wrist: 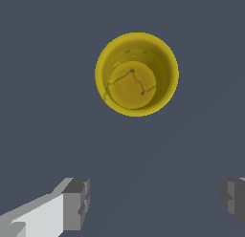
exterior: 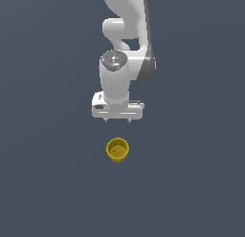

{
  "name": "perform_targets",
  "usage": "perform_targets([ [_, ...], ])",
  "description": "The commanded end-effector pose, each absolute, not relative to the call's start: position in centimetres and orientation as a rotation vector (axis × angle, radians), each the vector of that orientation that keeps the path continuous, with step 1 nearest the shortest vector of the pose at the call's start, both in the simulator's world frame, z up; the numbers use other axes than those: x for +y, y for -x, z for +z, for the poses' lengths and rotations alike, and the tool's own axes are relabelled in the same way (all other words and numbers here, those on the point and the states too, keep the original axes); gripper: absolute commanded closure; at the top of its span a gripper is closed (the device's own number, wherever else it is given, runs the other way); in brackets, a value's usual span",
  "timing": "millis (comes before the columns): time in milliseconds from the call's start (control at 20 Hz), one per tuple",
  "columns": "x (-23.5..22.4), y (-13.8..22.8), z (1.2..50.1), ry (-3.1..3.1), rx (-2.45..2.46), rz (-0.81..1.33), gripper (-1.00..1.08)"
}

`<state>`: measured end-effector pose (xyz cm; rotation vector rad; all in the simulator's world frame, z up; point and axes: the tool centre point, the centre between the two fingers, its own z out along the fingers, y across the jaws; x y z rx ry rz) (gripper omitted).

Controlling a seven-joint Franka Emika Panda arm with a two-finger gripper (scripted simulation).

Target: Pick up the object and move it to a goal position.

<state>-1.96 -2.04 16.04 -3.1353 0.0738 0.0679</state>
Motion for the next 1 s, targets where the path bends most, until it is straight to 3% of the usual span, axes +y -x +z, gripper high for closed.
perform_targets([
  [0,-2.0,2.0,16.0,3.135,0.074,0.068,-0.20],
  [950,-3.3,0.3,15.0,3.075,0.258,0.087,-0.20],
])
